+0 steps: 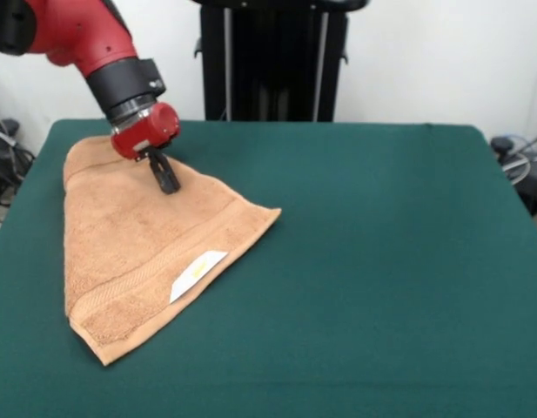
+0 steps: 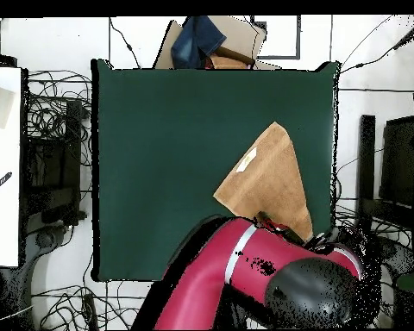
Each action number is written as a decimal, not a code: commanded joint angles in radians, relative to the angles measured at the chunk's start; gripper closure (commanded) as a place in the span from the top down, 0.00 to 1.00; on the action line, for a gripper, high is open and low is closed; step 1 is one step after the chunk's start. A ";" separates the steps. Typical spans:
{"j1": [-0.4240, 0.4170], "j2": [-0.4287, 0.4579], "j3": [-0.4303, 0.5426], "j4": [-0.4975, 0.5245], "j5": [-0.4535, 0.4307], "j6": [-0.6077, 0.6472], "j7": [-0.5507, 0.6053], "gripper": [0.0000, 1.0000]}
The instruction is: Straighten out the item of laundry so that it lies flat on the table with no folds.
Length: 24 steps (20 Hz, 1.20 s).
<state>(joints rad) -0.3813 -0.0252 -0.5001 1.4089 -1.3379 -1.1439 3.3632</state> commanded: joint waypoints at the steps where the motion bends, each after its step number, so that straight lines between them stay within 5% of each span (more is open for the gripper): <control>1: 0.036 0.131 0.292 0.081 0.057 -0.056 -0.078 0.00; 12: -0.016 0.197 0.344 0.007 -0.024 -0.175 0.009 0.00; 24: 0.022 0.172 0.334 0.010 0.010 -0.158 0.047 0.00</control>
<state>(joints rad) -0.4257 0.0351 -0.3722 1.4116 -1.3386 -1.3655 3.3632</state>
